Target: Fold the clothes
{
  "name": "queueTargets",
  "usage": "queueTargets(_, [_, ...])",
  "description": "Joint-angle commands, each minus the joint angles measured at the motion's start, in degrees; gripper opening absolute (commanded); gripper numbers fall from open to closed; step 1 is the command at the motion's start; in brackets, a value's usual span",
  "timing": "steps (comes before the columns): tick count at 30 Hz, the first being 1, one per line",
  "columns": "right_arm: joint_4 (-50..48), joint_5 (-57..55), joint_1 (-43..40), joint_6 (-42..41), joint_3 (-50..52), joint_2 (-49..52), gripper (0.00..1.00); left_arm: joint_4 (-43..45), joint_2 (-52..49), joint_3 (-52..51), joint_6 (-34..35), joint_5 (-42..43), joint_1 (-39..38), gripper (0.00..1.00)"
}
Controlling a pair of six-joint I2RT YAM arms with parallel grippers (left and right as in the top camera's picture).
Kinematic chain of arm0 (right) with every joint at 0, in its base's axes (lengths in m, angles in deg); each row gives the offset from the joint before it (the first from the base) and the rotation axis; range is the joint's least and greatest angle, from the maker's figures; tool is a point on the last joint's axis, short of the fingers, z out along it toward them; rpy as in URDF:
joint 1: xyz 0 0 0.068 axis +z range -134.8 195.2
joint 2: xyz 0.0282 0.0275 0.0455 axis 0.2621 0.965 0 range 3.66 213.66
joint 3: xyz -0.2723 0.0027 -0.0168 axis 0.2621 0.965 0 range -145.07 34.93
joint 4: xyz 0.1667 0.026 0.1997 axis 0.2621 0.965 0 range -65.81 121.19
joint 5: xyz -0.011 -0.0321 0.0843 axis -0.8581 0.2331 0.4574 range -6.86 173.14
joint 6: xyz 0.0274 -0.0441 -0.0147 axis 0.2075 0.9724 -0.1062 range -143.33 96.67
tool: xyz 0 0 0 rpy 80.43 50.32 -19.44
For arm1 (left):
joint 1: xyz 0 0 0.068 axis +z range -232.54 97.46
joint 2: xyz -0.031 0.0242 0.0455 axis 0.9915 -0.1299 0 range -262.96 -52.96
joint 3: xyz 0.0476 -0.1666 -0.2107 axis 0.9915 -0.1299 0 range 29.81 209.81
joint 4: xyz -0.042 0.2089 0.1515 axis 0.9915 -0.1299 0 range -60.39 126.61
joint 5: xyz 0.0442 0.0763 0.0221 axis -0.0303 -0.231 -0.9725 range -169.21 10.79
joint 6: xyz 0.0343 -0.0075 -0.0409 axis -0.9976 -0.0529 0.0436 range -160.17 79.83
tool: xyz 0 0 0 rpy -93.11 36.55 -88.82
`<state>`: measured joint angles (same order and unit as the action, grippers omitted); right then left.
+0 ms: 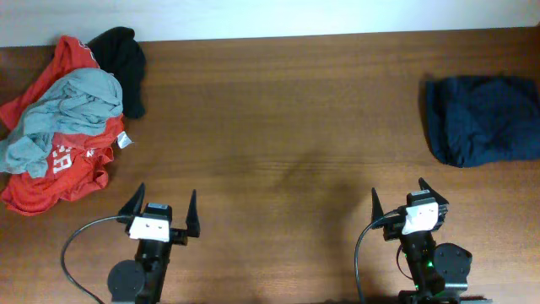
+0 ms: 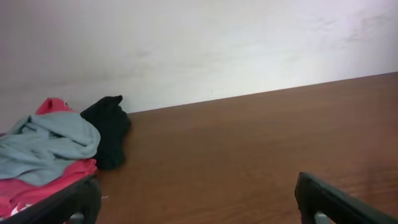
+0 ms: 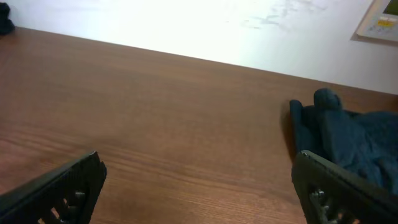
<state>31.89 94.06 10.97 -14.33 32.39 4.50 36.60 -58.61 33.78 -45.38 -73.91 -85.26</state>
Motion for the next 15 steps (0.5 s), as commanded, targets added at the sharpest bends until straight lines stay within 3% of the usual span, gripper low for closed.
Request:
queueTargets(1, [0.1, -0.7, 0.4, -0.4, 0.4, -0.5, 0.99, -1.8, 2.3, -2.2, -0.9, 2.5, 1.7, 0.99])
queueTargets(15, [0.1, -0.7, 0.4, -0.4, 0.4, -0.5, 0.99, -4.3, 5.4, -3.3, -0.9, 2.4, 1.9, 0.99])
